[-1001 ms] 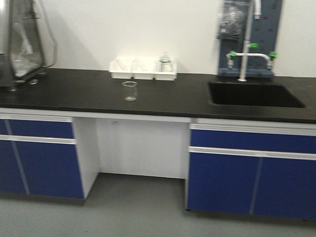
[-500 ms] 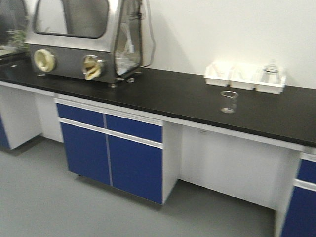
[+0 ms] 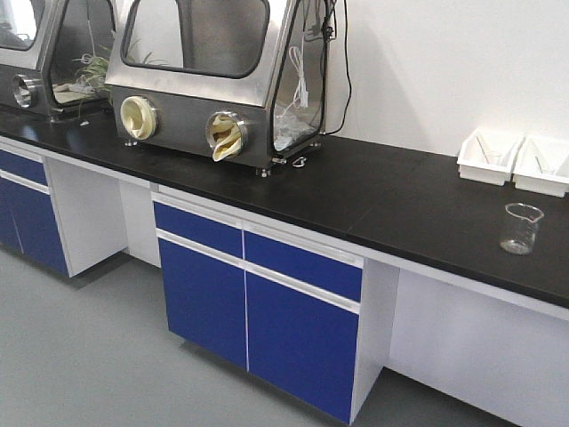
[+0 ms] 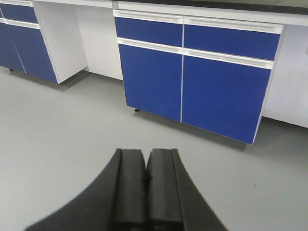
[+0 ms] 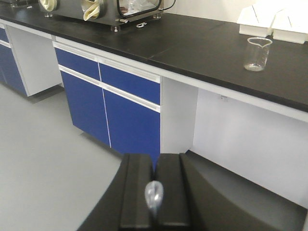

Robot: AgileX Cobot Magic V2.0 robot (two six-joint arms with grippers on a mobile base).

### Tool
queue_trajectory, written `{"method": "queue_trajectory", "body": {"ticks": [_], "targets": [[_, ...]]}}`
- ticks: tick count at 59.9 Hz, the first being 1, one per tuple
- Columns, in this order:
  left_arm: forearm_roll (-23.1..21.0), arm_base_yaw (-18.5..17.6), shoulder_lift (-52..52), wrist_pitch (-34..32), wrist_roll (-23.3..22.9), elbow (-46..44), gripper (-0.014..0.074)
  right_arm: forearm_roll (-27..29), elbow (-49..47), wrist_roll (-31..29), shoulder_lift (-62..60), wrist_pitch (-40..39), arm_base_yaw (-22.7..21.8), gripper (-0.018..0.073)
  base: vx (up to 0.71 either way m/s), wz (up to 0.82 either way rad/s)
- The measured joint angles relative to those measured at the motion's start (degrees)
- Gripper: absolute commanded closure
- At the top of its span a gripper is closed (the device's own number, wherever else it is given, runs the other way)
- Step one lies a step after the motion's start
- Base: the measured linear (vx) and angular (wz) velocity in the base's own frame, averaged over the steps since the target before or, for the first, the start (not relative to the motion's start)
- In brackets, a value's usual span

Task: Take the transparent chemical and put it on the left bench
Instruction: 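Drive the base along the bench toward the white trays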

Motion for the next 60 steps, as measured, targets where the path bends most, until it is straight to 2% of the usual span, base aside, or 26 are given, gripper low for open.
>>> {"method": "queue_trajectory", "body": {"ticks": [29, 60], "targets": [[0.00, 0.00, 0.00, 0.00, 0.00, 0.00, 0.0600, 0.00, 0.00, 0.00, 0.00, 0.00, 0.00, 0.0562, 0.45, -0.15], [0.00, 0.00, 0.00, 0.00, 0.00, 0.00, 0.0600, 0.00, 0.00, 0.00, 0.00, 0.00, 0.00, 0.0562, 0.43, -0.39]]}}
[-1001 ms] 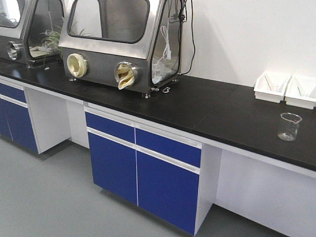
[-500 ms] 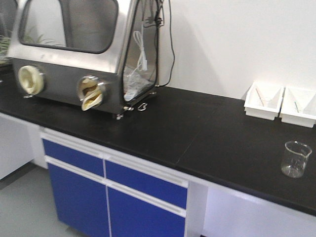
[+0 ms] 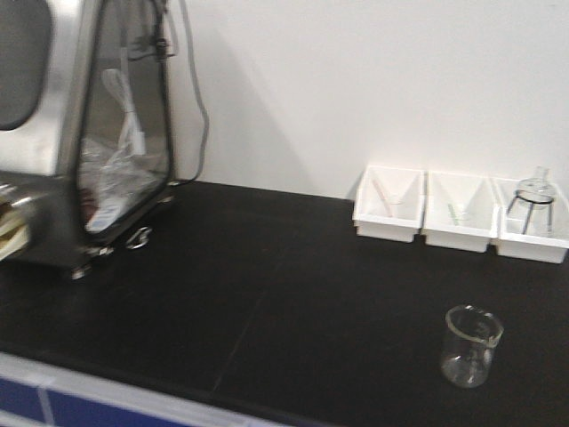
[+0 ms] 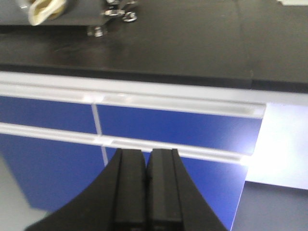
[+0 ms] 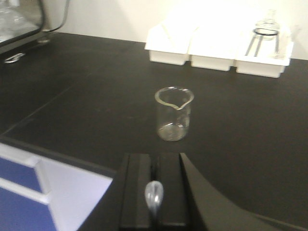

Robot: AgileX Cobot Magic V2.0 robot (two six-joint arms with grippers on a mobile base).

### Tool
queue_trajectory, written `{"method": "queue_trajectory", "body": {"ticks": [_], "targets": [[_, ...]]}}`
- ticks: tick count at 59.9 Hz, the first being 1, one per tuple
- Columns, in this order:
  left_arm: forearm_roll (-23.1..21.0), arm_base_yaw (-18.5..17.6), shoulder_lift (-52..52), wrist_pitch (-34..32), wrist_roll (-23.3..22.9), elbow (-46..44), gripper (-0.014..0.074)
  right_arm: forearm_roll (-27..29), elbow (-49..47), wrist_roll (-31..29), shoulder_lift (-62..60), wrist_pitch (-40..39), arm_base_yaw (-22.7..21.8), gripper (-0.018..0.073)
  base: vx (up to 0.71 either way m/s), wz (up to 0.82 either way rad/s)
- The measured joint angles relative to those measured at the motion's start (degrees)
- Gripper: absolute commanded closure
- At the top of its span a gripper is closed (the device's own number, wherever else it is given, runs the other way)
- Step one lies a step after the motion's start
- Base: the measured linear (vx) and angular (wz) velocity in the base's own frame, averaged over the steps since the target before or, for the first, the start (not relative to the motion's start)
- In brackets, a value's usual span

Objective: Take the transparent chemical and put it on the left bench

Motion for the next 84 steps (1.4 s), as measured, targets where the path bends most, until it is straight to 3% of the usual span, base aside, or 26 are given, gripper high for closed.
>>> {"method": "queue_trajectory", "body": {"ticks": [36, 84], "targets": [[0.00, 0.00, 0.00, 0.00, 0.00, 0.00, 0.0600, 0.00, 0.00, 0.00, 0.00, 0.00, 0.00, 0.0562, 0.32, -0.42], [0.00, 0.00, 0.00, 0.00, 0.00, 0.00, 0.0600, 0.00, 0.00, 0.00, 0.00, 0.06, 0.00, 0.0562, 0.11, -0.08]]}}
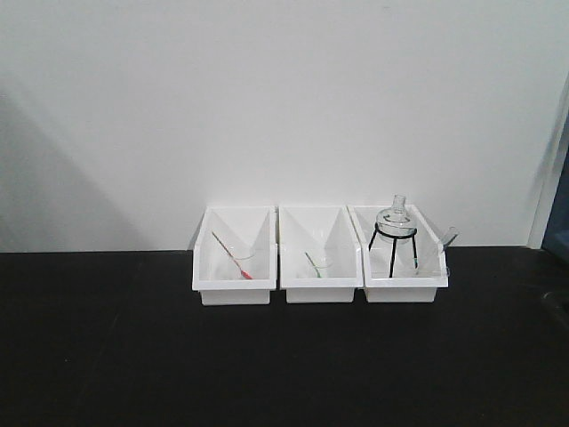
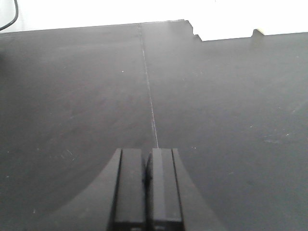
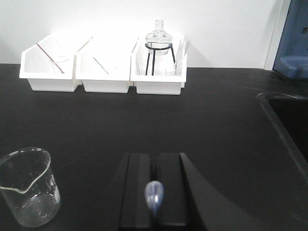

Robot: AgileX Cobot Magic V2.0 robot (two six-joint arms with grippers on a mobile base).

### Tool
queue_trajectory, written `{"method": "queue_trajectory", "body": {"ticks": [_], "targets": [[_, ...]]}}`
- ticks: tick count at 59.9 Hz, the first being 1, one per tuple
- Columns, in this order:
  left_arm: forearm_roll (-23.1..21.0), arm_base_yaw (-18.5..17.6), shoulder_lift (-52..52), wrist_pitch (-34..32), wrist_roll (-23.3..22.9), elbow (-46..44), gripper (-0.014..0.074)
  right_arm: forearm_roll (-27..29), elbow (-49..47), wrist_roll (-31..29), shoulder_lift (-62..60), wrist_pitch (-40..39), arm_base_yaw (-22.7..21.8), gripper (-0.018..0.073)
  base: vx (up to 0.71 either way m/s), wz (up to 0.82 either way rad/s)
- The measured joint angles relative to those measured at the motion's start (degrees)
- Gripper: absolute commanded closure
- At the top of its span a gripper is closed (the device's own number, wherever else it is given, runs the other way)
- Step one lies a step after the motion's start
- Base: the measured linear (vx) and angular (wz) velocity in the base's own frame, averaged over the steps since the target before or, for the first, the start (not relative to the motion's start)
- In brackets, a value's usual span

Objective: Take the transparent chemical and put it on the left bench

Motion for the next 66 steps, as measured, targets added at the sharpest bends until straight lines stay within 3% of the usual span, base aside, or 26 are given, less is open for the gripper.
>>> {"method": "queue_trajectory", "body": {"ticks": [24, 35, 47, 54, 66], "targets": [[0.00, 0.00, 0.00, 0.00, 0.00, 0.00, 0.0600, 1.40, 0.00, 1.19, 0.24, -1.98, 0.00, 0.0562, 0.00, 0.00], [0.00, 0.00, 0.00, 0.00, 0.00, 0.00, 0.0600, 3.60, 0.00, 1.54, 8.60, -20.38, 0.00, 0.0560, 0.00, 0.00], [0.00, 0.00, 0.00, 0.00, 0.00, 0.00, 0.0600, 5.78, 0.00, 2.67, 29.33, -46.57, 0.00, 0.0559, 0.00, 0.00], [0.00, 0.00, 0.00, 0.00, 0.00, 0.00, 0.0600, 1.04, -0.06, 7.70, 42.23, -61.67, 0.00, 0.0559, 0.00, 0.00], [0.00, 0.00, 0.00, 0.00, 0.00, 0.00, 0.0600, -17.64, -4.09, 19.58, 61.19, -76.24, 0.00, 0.0559, 0.00, 0.00]]}}
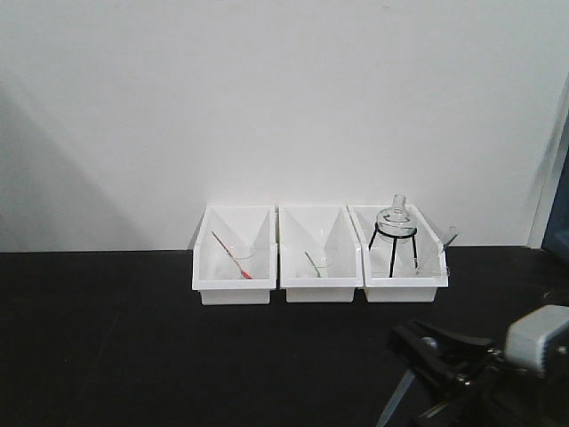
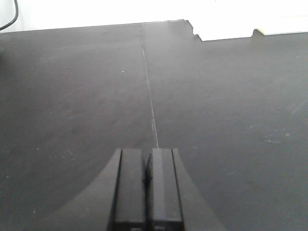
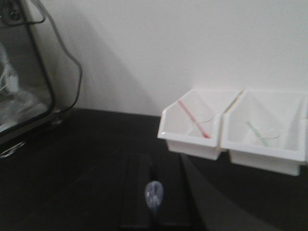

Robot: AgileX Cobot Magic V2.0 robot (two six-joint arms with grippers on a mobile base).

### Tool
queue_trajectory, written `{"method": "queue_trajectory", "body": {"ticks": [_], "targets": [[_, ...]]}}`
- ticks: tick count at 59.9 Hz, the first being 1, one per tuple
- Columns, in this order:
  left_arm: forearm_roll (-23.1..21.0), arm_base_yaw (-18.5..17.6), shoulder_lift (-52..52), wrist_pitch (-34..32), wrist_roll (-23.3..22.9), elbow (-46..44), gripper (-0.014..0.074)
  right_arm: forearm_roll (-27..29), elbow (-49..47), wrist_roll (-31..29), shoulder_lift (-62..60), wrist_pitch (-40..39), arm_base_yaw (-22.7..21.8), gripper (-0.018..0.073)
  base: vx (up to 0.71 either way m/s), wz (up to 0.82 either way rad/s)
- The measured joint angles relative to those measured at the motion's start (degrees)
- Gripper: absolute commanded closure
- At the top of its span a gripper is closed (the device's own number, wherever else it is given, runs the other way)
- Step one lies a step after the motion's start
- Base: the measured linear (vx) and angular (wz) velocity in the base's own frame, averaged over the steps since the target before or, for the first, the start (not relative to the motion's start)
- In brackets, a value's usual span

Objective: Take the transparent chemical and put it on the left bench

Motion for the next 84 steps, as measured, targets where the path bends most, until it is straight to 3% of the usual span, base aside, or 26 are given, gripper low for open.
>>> {"method": "queue_trajectory", "body": {"ticks": [5, 16, 26, 39, 45, 55, 64, 67, 84], "targets": [[0.00, 0.00, 0.00, 0.00, 0.00, 0.00, 0.0600, -3.78, -1.58, 2.77, 5.06, -2.14, 0.12, 0.0559, 0.00, 0.00], [0.00, 0.00, 0.00, 0.00, 0.00, 0.00, 0.0600, -5.75, -2.16, 4.04, 12.32, -3.05, 0.18, 0.0501, 0.00, 0.00], [0.00, 0.00, 0.00, 0.00, 0.00, 0.00, 0.0600, -7.22, -2.16, 3.79, 15.39, -3.52, 0.18, 0.0331, 0.00, 0.00], [0.00, 0.00, 0.00, 0.00, 0.00, 0.00, 0.0600, -10.01, -2.28, 3.39, 16.32, -4.73, 0.18, 0.0018, 0.00, 0.00], [0.00, 0.00, 0.00, 0.00, 0.00, 0.00, 0.0600, -10.37, -2.28, 2.95, 16.32, -4.89, 0.18, -0.0033, 0.00, 0.00], [0.00, 0.00, 0.00, 0.00, 0.00, 0.00, 0.0600, -11.53, -2.28, 1.58, 16.32, -5.07, 0.18, -0.0022, 0.00, 0.00], [0.00, 0.00, 0.00, 0.00, 0.00, 0.00, 0.0600, -9.31, -2.28, 12.09, 16.32, -8.21, 0.18, -0.0002, 0.00, 0.00], [0.00, 0.00, 0.00, 0.00, 0.00, 0.00, 0.0600, -8.79, -2.28, 12.59, 16.32, -9.79, 0.18, 0.0010, 0.00, 0.00], [0.00, 0.00, 0.00, 0.00, 0.00, 0.00, 0.0600, -5.73, -2.28, 1.13, 15.06, -10.56, 0.18, 0.0125, 0.00, 0.00]]}}
